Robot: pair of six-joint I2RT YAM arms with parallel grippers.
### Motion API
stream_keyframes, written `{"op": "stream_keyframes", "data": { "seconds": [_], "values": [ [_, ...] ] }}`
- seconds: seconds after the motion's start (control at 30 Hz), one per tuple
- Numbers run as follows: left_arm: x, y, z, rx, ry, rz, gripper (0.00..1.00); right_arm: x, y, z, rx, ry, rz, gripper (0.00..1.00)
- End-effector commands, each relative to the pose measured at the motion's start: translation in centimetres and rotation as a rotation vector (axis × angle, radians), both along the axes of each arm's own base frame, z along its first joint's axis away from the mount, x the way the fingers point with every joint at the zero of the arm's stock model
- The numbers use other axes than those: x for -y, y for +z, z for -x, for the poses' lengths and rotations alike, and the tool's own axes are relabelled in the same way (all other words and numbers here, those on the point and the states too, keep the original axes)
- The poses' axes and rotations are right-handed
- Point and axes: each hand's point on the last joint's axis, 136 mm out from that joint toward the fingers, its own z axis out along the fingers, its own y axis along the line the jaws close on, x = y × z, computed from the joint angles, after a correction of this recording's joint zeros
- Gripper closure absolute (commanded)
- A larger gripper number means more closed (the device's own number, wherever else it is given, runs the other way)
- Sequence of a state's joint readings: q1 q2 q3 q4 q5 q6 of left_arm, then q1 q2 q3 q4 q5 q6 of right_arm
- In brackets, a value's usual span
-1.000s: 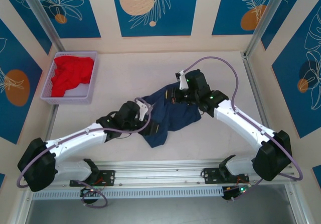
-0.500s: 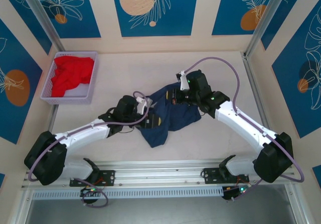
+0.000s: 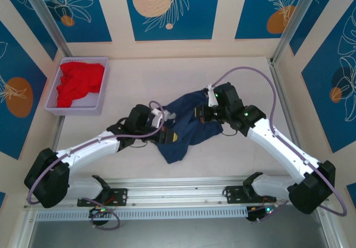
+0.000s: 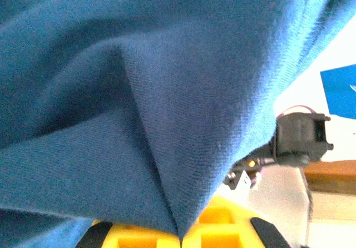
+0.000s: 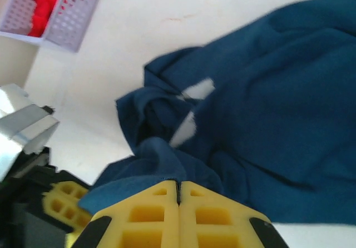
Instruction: Fold the inside-out t-shirt
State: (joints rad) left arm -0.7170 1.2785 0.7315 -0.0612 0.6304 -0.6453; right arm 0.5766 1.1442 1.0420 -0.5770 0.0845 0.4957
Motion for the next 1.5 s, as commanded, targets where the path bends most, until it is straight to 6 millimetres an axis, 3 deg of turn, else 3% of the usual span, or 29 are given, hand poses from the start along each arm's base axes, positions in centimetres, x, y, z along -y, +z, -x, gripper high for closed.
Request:
{"op": "stream_keyframes", "data": {
  "seconds": [0.0,0.1,0.2,0.27,0.33,0.43,0.57,0.7,0.8,0.93,1.13,1.3,1.4,1.47],
  "values": [
    [0.2,-2.8,4.7,-0.182,-0.132,-0.063,1.0,4.2,-5.2,3.2,-0.125,-0.076,0.181,1.0],
    [1.4,-5.5,5.9,-0.243,-0.174,-0.118,1.0,5.4,-8.7,4.9,-0.205,-0.136,0.199,1.0],
    [3.3,-6.6,6.3,-0.252,-0.208,-0.133,1.0,6.0,-11.3,6.2,-0.262,-0.202,0.201,0.97],
    [4.4,-7.5,6.6,-0.256,-0.225,-0.157,0.98,6.3,-13.0,6.9,-0.288,-0.247,0.204,0.94],
    [5.0,-8.7,6.6,-0.265,-0.229,-0.195,0.93,7.0,-14.6,7.7,-0.33,-0.301,0.223,0.84],
    [4.9,-9.2,6.5,-0.255,-0.222,-0.22,0.83,8.2,-14.9,8.0,-0.319,-0.362,0.272,0.69],
    [3.9,-8.3,6.8,-0.219,-0.243,-0.248,0.6,8.5,-13.1,7.3,-0.226,-0.356,0.275,0.63],
    [2.0,-7.6,6.3,-0.176,-0.233,-0.295,0.5,6.4,-11.8,6.0,-0.162,-0.274,0.217,0.6],
    [0.2,-6.4,4.3,-0.133,-0.163,-0.298,0.49,4.3,-11.9,5.0,-0.163,-0.2,0.194,0.59],
    [-2.1,-5.1,1.2,-0.088,-0.01,-0.288,0.47,2.9,-13.9,5.2,-0.266,-0.149,0.23,0.59],
    [-4.6,-4.7,-0.9,-0.004,0.116,-0.369,0.46,4.3,-17.2,9.0,-0.445,-0.147,0.312,0.59],
    [-9.3,-3.4,-5.6,0.105,0.386,-0.467,0.43,5.7,-19.5,11.7,-0.562,-0.158,0.353,0.61],
    [-11.5,-2.7,-7.9,0.15,0.515,-0.479,0.36,6.3,-19.4,11.7,-0.562,-0.164,0.377,0.62],
    [-12.8,-2.9,-9.2,0.163,0.577,-0.483,0.31,6.0,-18.0,10.3,-0.5,-0.166,0.364,0.61]
  ]
}}
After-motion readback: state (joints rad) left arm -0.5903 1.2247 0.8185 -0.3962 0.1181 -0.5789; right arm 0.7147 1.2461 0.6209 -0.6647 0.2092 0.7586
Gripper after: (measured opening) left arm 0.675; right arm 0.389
